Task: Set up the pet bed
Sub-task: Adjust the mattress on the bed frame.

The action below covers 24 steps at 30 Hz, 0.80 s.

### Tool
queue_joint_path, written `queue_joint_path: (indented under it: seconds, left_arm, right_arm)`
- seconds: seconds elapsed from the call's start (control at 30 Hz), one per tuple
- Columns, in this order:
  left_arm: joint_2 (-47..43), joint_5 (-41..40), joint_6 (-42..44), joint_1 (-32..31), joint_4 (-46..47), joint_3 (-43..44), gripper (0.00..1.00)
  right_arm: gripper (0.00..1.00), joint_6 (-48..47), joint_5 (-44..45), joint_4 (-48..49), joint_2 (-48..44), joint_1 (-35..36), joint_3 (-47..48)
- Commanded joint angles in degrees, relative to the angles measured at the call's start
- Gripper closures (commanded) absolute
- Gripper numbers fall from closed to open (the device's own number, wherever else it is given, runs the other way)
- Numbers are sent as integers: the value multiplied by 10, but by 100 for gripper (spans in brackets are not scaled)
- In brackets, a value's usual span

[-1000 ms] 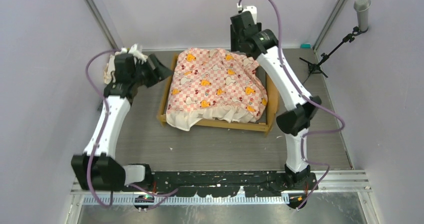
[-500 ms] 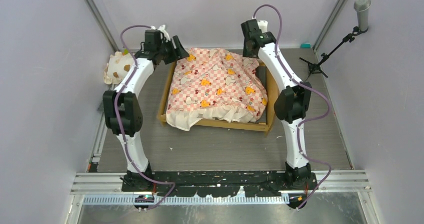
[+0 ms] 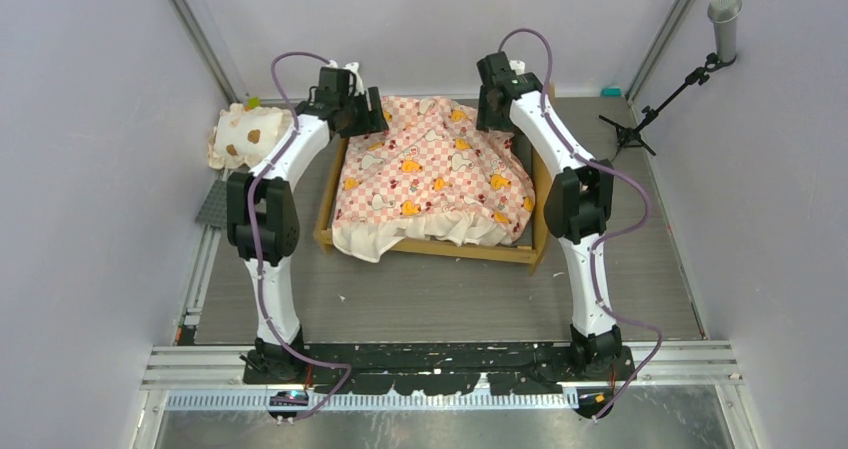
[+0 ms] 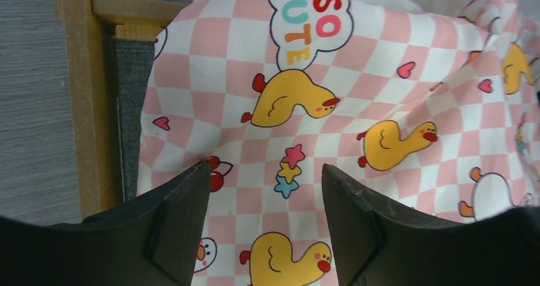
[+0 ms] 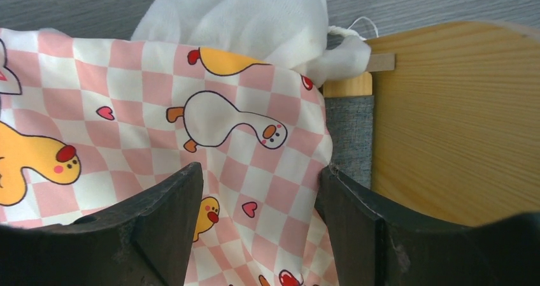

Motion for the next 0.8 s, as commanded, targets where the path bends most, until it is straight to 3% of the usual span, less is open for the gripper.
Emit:
queue_joint_path:
  seconds: [0.0,0.2,0.37,0.57,0.67,0.77]
  left_arm:
    - [10,-69,34,-8,-20,36,33]
    - [19,-105,50,-14,-20,65,25]
    - [52,-129,64,-13,-35,91,23]
    - [79,-95,62,-14,-33,90,24]
    - [83,-95,63,-14,-33,84,30]
    - [82,-93,61,-14,-36,77,42]
  right_arm:
    - [27,18,-20,-2,3,-10,-2]
    - [30,23,-20,-2,17,-20,-3]
    - [56,17,-23,0,19,-23,-5]
    - [92,8,-27,10,4,-23,-11]
    - [99,2,-16,9,-5,-23,-12]
    - [99,-2,3,8,-13,-23,-14]
